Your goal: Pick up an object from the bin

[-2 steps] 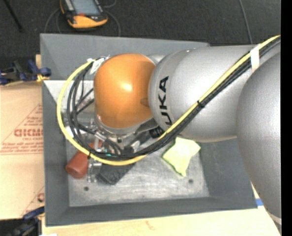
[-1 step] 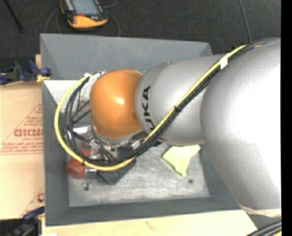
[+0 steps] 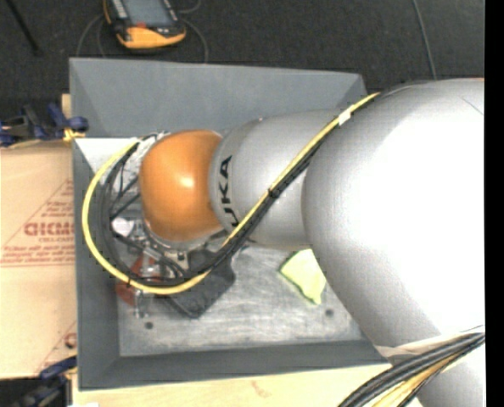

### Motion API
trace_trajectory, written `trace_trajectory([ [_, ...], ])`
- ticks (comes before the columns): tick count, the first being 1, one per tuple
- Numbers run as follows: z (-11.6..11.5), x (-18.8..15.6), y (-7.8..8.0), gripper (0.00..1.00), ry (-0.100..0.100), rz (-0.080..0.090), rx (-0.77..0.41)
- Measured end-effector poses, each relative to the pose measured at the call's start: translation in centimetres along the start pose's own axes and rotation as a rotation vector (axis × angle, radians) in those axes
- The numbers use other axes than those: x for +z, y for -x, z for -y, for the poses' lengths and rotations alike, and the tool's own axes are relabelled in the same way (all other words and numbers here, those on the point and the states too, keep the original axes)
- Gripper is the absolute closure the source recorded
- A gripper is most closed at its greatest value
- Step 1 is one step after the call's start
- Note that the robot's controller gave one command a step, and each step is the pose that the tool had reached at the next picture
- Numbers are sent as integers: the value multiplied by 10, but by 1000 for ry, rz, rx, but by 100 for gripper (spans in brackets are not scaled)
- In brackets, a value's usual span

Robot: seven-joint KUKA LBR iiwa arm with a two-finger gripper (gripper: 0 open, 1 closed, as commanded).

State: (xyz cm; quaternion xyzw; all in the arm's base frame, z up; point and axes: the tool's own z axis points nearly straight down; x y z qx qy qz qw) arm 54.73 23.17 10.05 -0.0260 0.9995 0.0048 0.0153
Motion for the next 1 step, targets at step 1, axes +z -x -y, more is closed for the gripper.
trace_trajectory([
  [1,1,19,-5,100,-6,-22,-2],
])
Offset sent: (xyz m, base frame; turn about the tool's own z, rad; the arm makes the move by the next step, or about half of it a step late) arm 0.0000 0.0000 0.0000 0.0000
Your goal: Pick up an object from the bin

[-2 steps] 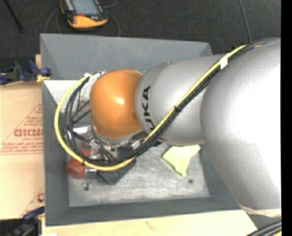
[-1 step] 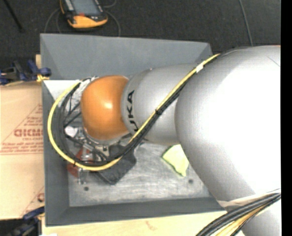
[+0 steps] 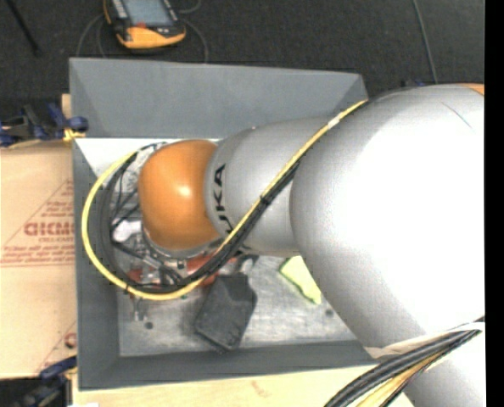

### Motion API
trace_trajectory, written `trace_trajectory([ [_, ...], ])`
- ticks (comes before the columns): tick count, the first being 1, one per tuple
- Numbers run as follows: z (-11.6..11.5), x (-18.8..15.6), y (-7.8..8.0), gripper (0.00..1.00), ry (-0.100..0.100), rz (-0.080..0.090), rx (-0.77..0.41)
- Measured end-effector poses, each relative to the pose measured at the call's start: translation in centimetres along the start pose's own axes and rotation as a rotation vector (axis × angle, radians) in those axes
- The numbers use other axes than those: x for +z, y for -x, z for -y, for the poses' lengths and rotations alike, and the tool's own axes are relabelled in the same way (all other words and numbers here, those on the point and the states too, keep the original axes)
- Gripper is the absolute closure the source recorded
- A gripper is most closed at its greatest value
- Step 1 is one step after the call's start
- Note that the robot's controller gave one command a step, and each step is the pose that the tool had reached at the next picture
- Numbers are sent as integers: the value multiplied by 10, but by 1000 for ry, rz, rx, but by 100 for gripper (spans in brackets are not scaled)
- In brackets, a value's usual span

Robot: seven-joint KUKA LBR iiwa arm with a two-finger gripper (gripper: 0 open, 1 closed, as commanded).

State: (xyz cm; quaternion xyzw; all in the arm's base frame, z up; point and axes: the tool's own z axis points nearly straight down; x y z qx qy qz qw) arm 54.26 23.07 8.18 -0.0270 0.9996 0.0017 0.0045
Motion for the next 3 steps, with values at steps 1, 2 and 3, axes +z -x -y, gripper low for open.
trace_trajectory([
  [1,0,0,0,100,1,0,4],
  [2,0,0,0,100,2,0,6],
  [3,0,0,0,100,2,0,7],
])
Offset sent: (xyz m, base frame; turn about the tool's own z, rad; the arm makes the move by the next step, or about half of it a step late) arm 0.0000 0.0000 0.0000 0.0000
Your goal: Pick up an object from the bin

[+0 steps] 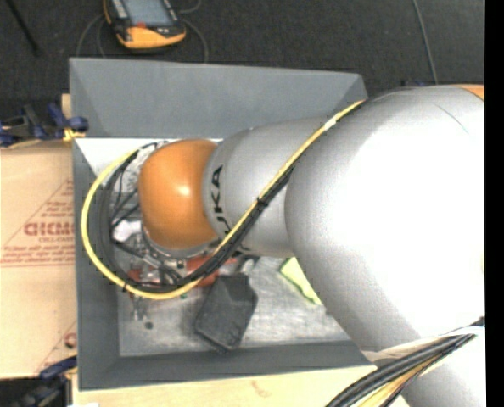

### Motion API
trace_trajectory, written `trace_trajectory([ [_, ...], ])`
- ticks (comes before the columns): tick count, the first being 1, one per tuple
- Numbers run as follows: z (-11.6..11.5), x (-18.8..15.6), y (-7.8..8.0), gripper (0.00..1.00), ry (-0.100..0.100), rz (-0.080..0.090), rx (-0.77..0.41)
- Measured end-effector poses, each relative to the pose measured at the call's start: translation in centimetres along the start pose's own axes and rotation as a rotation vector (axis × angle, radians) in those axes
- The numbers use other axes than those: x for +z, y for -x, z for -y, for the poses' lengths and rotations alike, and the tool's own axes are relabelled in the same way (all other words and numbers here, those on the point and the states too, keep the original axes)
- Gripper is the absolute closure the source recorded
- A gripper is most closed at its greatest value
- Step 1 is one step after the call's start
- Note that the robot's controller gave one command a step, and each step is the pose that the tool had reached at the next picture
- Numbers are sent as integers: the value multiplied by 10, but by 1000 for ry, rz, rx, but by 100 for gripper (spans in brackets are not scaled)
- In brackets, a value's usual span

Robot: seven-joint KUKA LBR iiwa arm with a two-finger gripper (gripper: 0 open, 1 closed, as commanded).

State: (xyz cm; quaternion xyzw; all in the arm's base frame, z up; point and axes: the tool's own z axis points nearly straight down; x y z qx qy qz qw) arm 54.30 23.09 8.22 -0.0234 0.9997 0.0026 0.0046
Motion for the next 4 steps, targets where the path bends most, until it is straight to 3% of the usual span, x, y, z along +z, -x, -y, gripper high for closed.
trace_trajectory([
  [3,0,0,0,100,0,0,3],
  [4,-3,3,36,100,0,-13,34],
])
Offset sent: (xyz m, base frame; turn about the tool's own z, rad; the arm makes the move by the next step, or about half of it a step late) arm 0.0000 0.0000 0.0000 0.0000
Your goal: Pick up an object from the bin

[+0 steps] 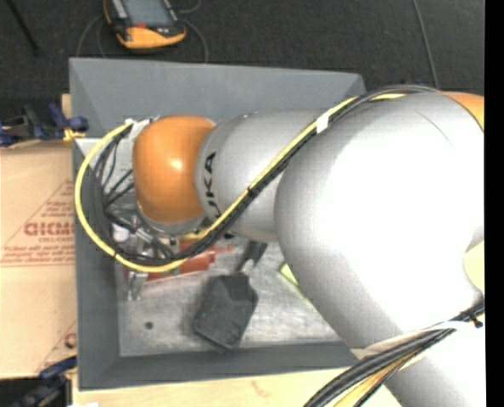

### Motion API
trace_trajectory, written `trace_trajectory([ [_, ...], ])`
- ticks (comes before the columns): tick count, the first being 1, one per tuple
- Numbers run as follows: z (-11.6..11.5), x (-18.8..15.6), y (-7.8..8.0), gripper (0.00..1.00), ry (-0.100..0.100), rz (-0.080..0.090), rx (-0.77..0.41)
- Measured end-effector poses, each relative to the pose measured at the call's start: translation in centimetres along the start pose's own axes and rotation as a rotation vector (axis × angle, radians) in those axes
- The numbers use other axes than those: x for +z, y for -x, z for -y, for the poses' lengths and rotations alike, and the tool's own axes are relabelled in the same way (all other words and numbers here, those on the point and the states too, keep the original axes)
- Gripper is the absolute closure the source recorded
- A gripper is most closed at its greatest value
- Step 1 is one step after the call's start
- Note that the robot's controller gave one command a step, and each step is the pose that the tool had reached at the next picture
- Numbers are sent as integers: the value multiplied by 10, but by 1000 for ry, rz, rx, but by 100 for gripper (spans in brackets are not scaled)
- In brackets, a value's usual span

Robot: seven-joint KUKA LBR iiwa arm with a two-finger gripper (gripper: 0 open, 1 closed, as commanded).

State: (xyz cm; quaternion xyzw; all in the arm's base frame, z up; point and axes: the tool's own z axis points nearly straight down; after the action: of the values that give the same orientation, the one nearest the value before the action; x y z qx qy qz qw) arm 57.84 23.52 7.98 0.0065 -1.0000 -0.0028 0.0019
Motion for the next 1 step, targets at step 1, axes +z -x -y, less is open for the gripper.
trace_trajectory([
  [1,45,-1,-2,100,7,31,-46],
])
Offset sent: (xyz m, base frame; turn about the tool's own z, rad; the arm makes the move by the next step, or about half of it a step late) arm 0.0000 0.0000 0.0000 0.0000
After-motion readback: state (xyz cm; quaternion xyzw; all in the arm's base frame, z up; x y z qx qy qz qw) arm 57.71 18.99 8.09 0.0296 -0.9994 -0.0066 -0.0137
